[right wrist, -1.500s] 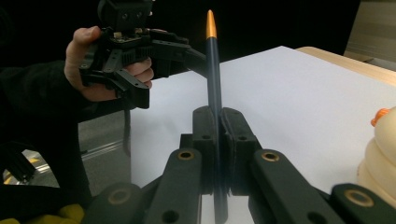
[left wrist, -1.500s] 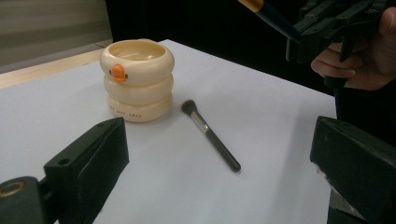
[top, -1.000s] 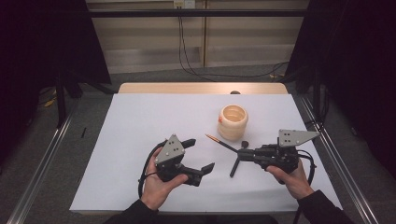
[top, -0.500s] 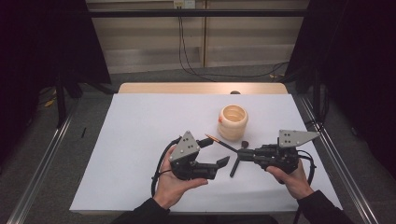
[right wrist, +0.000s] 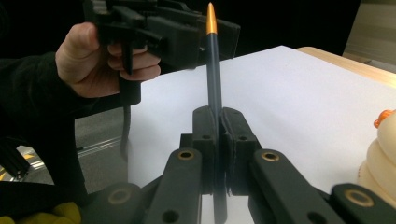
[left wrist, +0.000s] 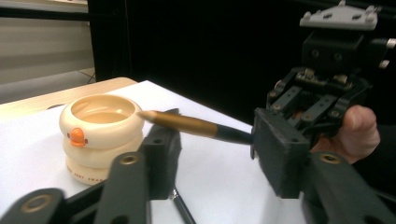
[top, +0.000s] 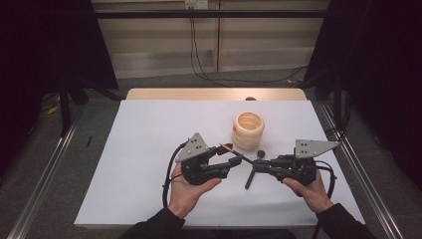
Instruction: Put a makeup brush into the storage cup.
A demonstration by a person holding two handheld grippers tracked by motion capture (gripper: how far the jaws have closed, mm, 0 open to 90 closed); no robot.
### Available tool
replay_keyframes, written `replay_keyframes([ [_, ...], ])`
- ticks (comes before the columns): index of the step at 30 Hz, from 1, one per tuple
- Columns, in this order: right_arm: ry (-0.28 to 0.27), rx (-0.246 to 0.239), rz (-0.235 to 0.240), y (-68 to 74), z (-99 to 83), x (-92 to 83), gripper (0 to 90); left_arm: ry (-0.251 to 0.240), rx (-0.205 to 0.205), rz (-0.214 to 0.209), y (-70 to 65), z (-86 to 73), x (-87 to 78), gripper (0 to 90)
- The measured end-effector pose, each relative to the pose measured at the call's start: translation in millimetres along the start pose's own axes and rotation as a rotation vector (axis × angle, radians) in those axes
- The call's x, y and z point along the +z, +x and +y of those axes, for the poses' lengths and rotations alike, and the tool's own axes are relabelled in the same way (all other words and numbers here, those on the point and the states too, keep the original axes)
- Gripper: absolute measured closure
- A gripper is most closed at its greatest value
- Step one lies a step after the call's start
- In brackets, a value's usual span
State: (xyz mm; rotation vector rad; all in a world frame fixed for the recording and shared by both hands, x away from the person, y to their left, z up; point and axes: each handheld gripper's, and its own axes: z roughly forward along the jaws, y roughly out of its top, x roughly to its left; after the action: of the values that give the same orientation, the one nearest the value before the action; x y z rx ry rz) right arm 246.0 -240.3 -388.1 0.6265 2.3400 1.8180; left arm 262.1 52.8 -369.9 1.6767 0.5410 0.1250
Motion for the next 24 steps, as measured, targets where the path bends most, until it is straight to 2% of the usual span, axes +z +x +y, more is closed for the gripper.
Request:
replay_keyframes([
  [5,0.015,-0.004,0.0,-0.1,-1.1,2.5,85.3,-0.004,0.003,-0.013,-0.6,0.5,-1.8,60.3],
  [6,0.017,-0.005,0.003,0.0,-1.3,3.0,85.2,-0.007,0.003,-0.033,-0.2,0.5,-1.7,61.7],
  [7,0.018,-0.003,0.011,0.1,-1.4,3.6,85.3,-0.003,0.009,-0.027,-0.6,1.2,-2.2,61.9],
  [11,0.024,-0.008,0.02,0.5,-2.0,6.3,85.3,-0.017,-0.018,-0.064,0.7,2.2,-2.8,63.2],
  [14,0.034,-0.013,0.016,0.9,-2.1,7.0,85.3,-0.015,-0.047,-0.068,-0.8,2.6,-0.7,66.4],
  [19,0.046,-0.015,0.02,1.6,-3.2,8.1,85.3,-0.012,-0.034,-0.082,-4.5,5.6,2.7,67.5],
  [24,0.055,-0.024,0.023,2.5,-3.6,10.4,85.3,-0.025,-0.051,-0.09,-5.6,6.2,6.0,77.1],
])
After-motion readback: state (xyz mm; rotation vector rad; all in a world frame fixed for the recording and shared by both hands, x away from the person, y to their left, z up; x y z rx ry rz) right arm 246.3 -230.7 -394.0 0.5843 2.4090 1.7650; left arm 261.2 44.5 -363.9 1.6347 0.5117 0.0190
